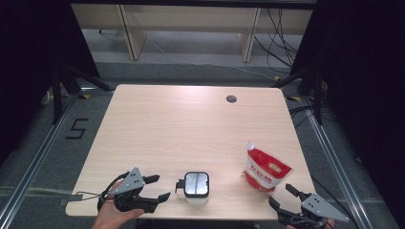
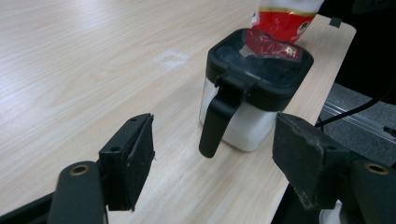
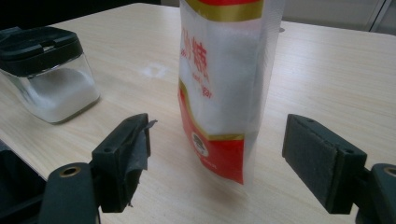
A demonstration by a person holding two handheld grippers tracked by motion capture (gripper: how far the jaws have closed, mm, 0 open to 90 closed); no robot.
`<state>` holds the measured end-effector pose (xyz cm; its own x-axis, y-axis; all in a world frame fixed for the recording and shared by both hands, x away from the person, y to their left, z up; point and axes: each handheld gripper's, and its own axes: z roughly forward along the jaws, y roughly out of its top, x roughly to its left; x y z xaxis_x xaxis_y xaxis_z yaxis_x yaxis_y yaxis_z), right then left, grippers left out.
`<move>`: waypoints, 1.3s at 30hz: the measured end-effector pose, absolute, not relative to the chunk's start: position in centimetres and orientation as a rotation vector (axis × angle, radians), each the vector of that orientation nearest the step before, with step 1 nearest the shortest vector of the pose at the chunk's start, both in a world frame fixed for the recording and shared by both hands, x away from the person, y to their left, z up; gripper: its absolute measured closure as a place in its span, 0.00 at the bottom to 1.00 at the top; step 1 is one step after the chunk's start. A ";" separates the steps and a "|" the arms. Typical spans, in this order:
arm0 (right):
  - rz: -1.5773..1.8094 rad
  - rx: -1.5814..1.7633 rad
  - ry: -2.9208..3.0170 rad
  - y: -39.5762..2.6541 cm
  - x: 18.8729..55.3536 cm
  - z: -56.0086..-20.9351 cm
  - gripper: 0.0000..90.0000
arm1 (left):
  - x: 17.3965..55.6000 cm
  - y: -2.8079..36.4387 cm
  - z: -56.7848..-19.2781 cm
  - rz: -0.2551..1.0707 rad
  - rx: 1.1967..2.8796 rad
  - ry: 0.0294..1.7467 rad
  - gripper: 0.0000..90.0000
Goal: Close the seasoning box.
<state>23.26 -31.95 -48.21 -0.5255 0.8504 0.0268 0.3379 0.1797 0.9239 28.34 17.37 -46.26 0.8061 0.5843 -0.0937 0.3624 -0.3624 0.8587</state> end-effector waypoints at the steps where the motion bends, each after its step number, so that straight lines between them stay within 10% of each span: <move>1: 1.359 1.130 1.956 -31.8 23.2 -48.2 0.27 | 28.2 17.4 -46.4 0.273 1.983 0.722 0.32; 39: 1.323 1.151 2.050 -31.2 22.0 -48.8 0.19 | 26.3 17.3 -49.4 0.297 2.148 0.734 0.23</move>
